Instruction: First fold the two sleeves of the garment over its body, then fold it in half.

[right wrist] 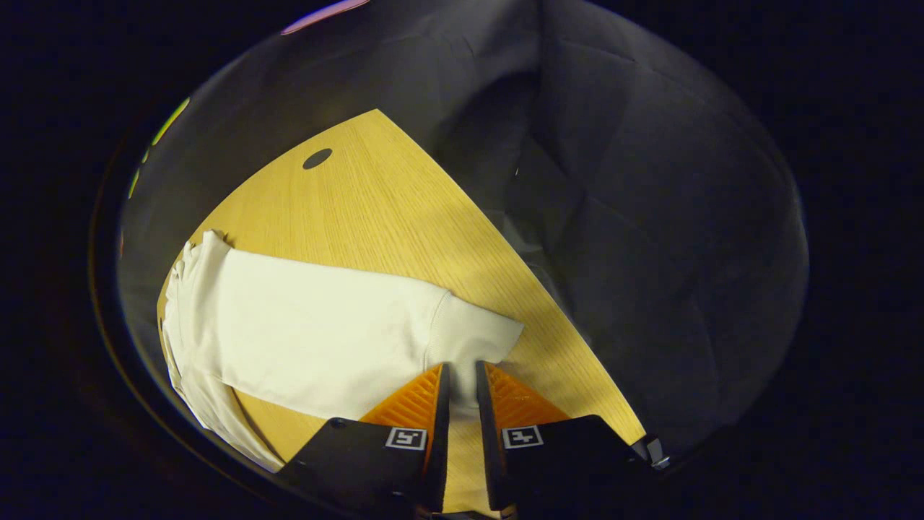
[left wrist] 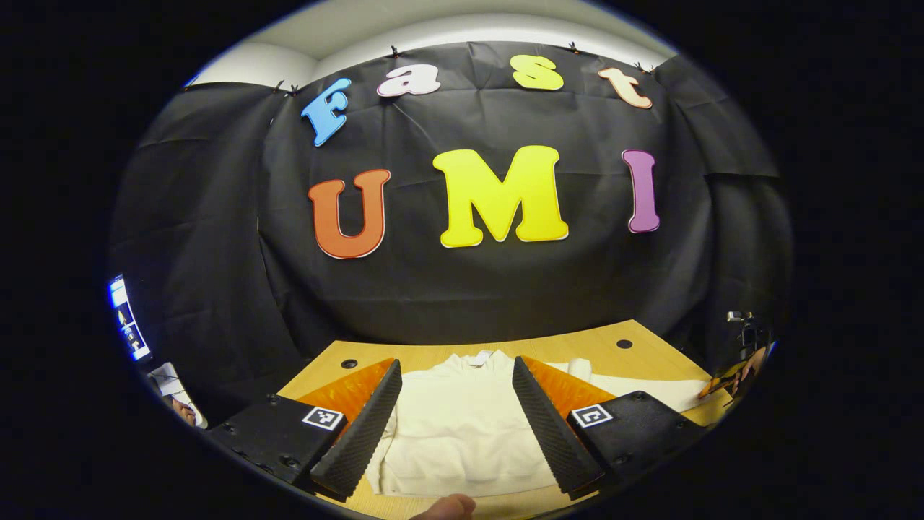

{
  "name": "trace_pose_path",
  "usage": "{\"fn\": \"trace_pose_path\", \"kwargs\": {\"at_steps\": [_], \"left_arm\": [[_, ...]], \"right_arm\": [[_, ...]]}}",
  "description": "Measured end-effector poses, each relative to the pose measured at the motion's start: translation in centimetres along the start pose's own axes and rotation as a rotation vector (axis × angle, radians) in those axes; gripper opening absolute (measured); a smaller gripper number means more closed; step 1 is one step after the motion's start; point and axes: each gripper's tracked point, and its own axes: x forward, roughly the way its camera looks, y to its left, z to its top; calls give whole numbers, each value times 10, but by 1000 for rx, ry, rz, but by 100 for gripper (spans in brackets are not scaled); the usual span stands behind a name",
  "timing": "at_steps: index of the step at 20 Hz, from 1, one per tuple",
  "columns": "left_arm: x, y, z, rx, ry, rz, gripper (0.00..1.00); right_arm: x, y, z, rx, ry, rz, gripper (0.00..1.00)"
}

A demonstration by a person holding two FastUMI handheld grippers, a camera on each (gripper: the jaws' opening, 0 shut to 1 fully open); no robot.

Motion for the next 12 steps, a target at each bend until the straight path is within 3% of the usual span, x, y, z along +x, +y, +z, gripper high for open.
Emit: {"fn": "trace_pose_path", "kwargs": {"at_steps": [3,4,9,12], "left_arm": [[2,2,-7,-20,29,-26,99],[2,4,-7,-13,33,-27,99],[8,19,-7,6,25,-21,98],[13,26,-10,-3,30,-26,98]], "right_arm": [[-1,-2,0,17,-11,-28,23],[-4,-1,-1,35,-1,-48,2],[-12,4,-4,6,5,-79,7],[-27,7,-1,64,1,-73,0]]}}
